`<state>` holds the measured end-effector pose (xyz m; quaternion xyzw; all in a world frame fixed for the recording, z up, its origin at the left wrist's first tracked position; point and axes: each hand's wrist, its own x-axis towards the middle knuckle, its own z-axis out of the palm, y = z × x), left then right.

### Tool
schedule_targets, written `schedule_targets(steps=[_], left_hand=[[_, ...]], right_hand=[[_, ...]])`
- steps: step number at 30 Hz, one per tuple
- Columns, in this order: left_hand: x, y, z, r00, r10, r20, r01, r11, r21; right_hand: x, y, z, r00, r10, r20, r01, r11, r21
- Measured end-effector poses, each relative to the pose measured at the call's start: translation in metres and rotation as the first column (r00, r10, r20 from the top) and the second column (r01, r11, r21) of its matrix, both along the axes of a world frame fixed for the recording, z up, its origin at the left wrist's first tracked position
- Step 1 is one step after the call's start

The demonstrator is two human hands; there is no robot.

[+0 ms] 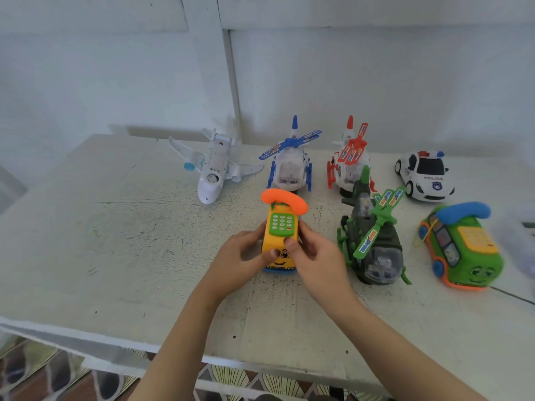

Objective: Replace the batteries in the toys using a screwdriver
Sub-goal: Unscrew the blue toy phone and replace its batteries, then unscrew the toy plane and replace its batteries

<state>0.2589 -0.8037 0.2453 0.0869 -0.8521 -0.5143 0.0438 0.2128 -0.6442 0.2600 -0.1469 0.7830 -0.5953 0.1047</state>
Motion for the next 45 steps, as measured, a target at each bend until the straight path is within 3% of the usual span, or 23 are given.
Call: schedule_targets(steps=[9, 14, 29, 37, 40, 43, 45], left_hand=[[0.003, -0.002, -0.008, 1.000, 0.008, -0.018, -0.010, 0.995, -0.103], [0.003, 0.002, -0.013, 0.998, -0.002, -0.063, -0.016, 0.960, -0.280], [0.004, 0.000, -0.007, 0.996, -0.015, -0.088, -0.014, 0.945, -0.326], [0.009, -0.008, 0.003, 0.999, -0.017, -0.036, 0.007, 0.965, -0.263], [0.012, -0.022, 0.014, 0.970, 0.158, -0.184, -0.184, 0.974, -0.132], [0.002, -0.036, 0.023, 0.829, 0.414, -0.376, -0.514, 0.828, -0.223], [-0.010, -0.046, 0.028, 0.773, 0.527, -0.352, -0.623, 0.733, -0.272]], right_hand=[[0.002, -0.001, -0.001, 0.998, -0.005, 0.070, 0.013, 0.993, -0.117], [0.000, -0.002, -0.003, 0.998, -0.038, 0.058, 0.046, 0.989, -0.142], [0.000, -0.004, 0.004, 0.997, -0.063, 0.035, 0.065, 0.996, -0.055], [0.002, -0.006, 0.010, 0.992, -0.122, 0.012, 0.123, 0.990, -0.070], [0.000, -0.008, 0.014, 0.985, -0.146, -0.091, 0.139, 0.987, -0.079], [-0.004, -0.010, 0.020, 0.978, -0.135, -0.156, 0.127, 0.990, -0.061], [-0.008, -0.012, 0.022, 0.979, -0.134, -0.154, 0.125, 0.990, -0.068]])
